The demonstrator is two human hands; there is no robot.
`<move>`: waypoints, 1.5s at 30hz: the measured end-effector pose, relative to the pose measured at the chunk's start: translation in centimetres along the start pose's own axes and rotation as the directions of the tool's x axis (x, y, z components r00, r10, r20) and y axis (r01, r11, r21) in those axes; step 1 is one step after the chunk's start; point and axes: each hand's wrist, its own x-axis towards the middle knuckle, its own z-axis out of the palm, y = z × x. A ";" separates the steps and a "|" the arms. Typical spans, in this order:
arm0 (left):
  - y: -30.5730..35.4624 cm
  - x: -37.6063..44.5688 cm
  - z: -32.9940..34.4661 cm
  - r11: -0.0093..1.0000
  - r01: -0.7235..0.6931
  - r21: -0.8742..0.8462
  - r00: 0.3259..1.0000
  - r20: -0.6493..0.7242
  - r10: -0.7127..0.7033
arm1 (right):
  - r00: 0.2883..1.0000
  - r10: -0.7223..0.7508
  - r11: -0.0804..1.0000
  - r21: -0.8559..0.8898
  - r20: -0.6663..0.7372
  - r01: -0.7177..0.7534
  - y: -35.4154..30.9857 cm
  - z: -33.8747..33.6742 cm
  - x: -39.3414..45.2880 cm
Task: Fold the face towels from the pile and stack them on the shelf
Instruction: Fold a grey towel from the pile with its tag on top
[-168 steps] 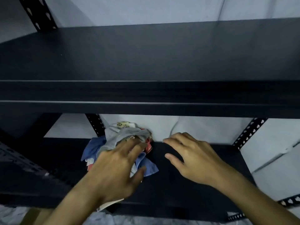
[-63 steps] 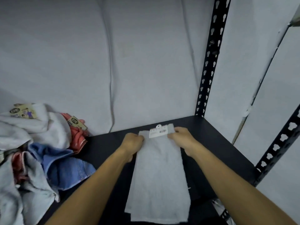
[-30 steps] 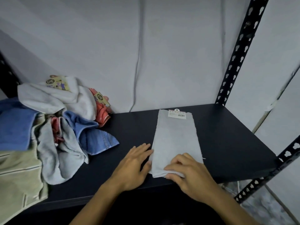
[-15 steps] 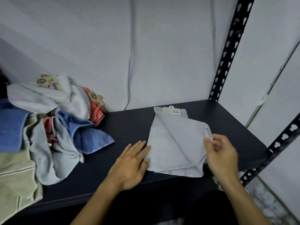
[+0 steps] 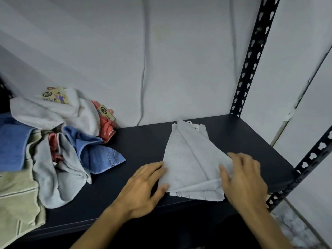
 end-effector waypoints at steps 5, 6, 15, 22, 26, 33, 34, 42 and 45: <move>-0.5 -0.8 -1.0 0.959 -0.237 0.157 0.966 -0.066 0.250 | 0.789 -0.582 0.811 0.207 0.195 0.547 -0.5 0.5 0.0; -0.4 -0.7 -1.2 0.947 -0.261 0.188 0.960 -0.048 0.274 | 0.745 -0.620 0.784 0.227 0.245 0.578 -0.6 0.8 0.0; 1.1 1.3 -1.1 0.890 -0.208 0.406 0.960 -0.090 0.266 | 0.812 -0.582 0.781 0.311 0.045 0.542 -1.4 0.8 1.4; 4.6 3.8 -2.5 0.932 -0.137 0.336 0.952 -0.216 0.218 | 0.906 -0.419 0.843 0.343 -0.060 0.413 -1.1 -1.2 2.8; 6.0 2.4 -1.4 0.942 -0.041 0.333 0.963 -0.237 0.126 | 0.909 -0.417 0.860 0.330 0.017 0.388 -0.8 -1.2 2.2; 7.1 3.2 1.1 0.933 0.032 0.359 0.964 -0.258 0.066 | 0.919 -0.393 0.858 0.374 0.038 0.352 -1.1 -1.1 2.1; 7.0 3.2 1.1 0.934 0.034 0.356 0.965 -0.255 0.062 | 0.918 -0.395 0.858 0.370 0.034 0.355 -0.9 -1.1 2.2; 7.8 4.9 -0.6 0.947 0.044 0.319 0.922 -0.377 0.085 | 0.973 -0.229 0.856 0.485 0.039 0.182 0.1 -0.2 3.7; 8.5 4.8 -0.8 0.964 -0.052 0.261 0.882 -0.441 0.167 | 0.986 -0.160 0.845 0.511 -0.044 0.160 0.0 -1.1 3.6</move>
